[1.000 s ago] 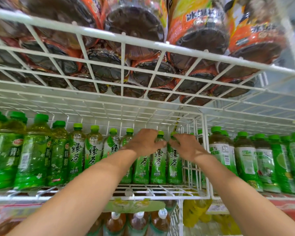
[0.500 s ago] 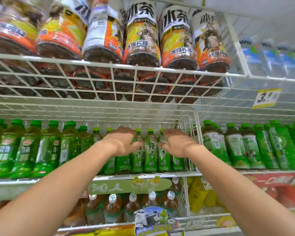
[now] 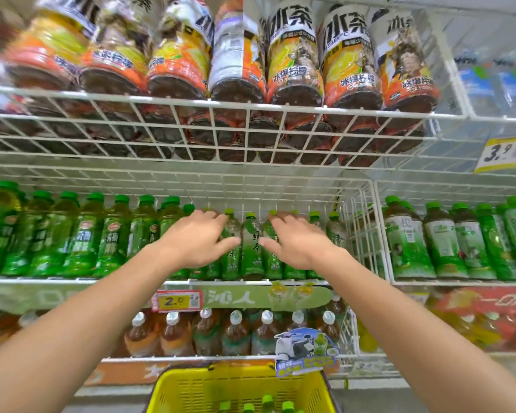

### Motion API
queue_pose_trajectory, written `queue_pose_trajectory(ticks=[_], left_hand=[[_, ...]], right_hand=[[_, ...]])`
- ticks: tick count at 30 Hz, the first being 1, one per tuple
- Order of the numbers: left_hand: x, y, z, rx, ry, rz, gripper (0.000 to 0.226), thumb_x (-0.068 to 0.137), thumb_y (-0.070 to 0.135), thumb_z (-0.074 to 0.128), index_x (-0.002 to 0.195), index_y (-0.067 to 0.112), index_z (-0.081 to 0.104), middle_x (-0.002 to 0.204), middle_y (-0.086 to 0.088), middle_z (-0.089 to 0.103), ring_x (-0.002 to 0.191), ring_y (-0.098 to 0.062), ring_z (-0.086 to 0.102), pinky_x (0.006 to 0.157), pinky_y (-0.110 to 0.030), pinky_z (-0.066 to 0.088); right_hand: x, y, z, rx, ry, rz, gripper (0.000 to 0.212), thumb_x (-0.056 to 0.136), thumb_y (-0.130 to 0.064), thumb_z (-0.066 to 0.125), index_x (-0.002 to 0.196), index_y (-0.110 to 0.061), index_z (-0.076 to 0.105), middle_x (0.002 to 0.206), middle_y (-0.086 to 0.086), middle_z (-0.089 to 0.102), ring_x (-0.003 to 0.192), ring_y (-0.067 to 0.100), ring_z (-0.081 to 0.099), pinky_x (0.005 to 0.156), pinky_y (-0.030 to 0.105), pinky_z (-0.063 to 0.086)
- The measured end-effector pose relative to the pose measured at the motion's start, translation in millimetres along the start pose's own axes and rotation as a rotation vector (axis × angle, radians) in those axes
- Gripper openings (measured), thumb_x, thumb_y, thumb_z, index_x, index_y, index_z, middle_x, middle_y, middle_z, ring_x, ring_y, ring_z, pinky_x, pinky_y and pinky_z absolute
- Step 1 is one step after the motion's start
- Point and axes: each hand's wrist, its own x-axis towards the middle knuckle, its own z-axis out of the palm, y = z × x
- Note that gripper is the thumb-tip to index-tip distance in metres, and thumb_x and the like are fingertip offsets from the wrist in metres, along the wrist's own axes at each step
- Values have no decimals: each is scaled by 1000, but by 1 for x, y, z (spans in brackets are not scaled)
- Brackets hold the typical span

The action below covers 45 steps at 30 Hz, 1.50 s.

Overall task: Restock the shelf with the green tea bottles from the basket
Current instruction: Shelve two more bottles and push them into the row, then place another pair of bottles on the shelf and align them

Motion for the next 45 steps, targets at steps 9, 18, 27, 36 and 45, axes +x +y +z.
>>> queue_pose_trajectory(ticks=[9, 18, 27, 36, 45], left_hand=[[-84, 34, 9, -16, 52, 82, 91, 88, 73, 6, 150, 16, 40, 149, -5, 50, 139, -25, 41, 115, -41, 36], [-153, 52, 94, -99, -100, 183, 86, 94, 72, 12, 154, 17, 38, 158, -5, 41, 148, -25, 34, 123, -36, 23], [-156, 49, 206, -202, -360, 96, 101, 82, 83, 2, 147, 18, 44, 147, -2, 51, 138, -22, 42, 111, -39, 40], [-134, 6, 342, -332, -726, -117, 62, 100, 59, 43, 126, 5, 58, 129, -17, 62, 123, -36, 55, 96, -48, 48], [-131, -5, 416, -413, -855, -206, 43, 102, 50, 45, 100, 9, 59, 107, -13, 66, 102, -32, 62, 87, -43, 52]], right_hand=[[-92, -10, 32, 35, 146, -135, 73, 103, -58, 35, 161, -16, 23, 166, 4, 27, 153, 25, 19, 123, 40, 23], [-168, -17, 129, 102, 105, -222, 75, 98, -61, 29, 154, -14, 42, 158, 3, 44, 148, 26, 37, 118, 39, 34], [-159, -37, 250, 220, -145, -166, 70, 102, -59, 36, 153, -11, 38, 155, 7, 43, 143, 27, 37, 111, 44, 43], [-110, -64, 353, 255, -453, -61, 58, 103, -51, 44, 143, -9, 44, 146, 13, 50, 136, 34, 44, 101, 48, 47], [-63, -72, 407, 227, -697, 3, 63, 104, -50, 42, 152, -10, 33, 157, 16, 37, 145, 34, 35, 115, 52, 38]])
